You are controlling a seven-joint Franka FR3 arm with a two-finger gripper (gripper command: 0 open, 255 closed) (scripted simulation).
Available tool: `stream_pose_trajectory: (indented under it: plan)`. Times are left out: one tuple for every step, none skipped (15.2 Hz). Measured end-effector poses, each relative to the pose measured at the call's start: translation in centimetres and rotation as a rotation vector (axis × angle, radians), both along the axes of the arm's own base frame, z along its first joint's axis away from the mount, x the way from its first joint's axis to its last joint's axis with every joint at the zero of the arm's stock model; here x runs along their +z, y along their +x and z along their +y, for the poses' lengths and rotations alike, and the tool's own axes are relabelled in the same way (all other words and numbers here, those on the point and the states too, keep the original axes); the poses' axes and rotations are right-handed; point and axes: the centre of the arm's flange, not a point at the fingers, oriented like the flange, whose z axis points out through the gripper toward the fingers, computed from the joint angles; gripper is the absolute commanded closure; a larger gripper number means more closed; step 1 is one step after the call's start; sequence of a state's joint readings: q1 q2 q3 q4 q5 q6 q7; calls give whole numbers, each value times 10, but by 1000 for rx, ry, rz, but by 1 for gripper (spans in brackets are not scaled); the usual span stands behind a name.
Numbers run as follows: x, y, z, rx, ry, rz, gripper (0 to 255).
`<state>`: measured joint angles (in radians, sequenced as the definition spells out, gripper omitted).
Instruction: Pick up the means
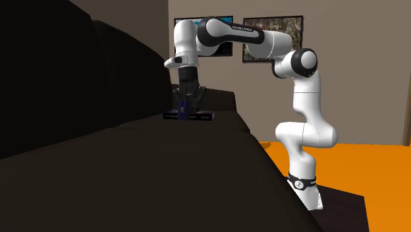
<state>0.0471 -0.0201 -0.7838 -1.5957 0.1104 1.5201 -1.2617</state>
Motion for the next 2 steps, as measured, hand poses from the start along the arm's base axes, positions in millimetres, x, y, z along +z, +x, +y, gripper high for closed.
stream_pose_trajectory:
  plan:
    - [5, -1, -2, 0, 0, 0, 255]
    - [9, 0, -2, 0, 0, 0, 255]
